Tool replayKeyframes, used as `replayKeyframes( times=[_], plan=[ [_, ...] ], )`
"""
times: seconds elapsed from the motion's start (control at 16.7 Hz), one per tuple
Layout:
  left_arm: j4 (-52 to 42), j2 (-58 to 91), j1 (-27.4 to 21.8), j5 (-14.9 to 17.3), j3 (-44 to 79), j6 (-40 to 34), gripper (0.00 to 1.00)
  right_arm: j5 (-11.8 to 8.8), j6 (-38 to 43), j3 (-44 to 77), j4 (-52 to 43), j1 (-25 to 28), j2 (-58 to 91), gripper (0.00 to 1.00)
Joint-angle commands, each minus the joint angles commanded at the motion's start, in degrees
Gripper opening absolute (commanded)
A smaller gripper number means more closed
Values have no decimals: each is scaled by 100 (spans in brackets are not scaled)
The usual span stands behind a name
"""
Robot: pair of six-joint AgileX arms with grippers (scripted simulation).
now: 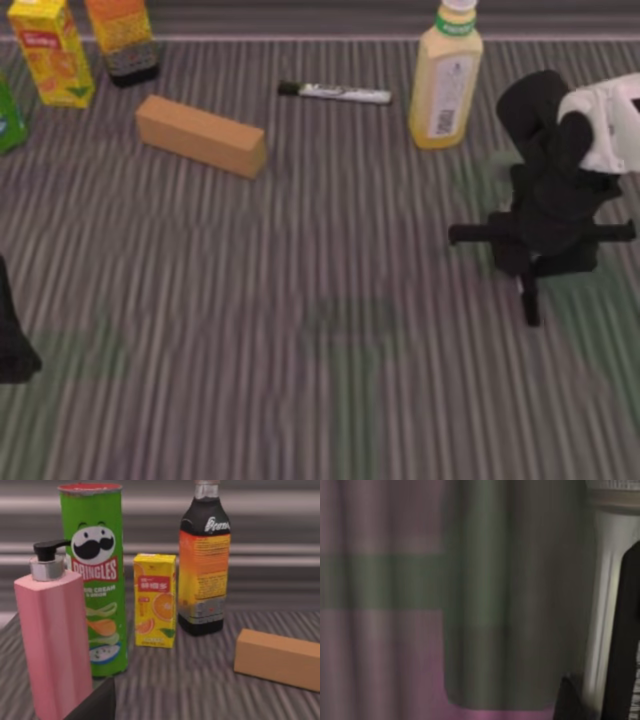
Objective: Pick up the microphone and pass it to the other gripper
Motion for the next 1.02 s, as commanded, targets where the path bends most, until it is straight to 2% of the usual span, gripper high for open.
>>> replayKeyframes(
  times=[0.12, 0.3, 0.84, 1.02],
  plan=[
    [0, 0, 0, 0, 0, 0, 100, -154, -99, -81, 402, 7, -70, 0],
    [0, 0, 0, 0, 0, 0, 100, -514, -323, -331, 1448, 1, -269, 0],
    [0, 0, 0, 0, 0, 0, 100, -2019, -1286, -1680, 6389, -53, -1281, 0],
    [0, 0, 0, 0, 0, 0, 100, -2440, -1579, -2057, 7602, -76, -1684, 0]
  ],
)
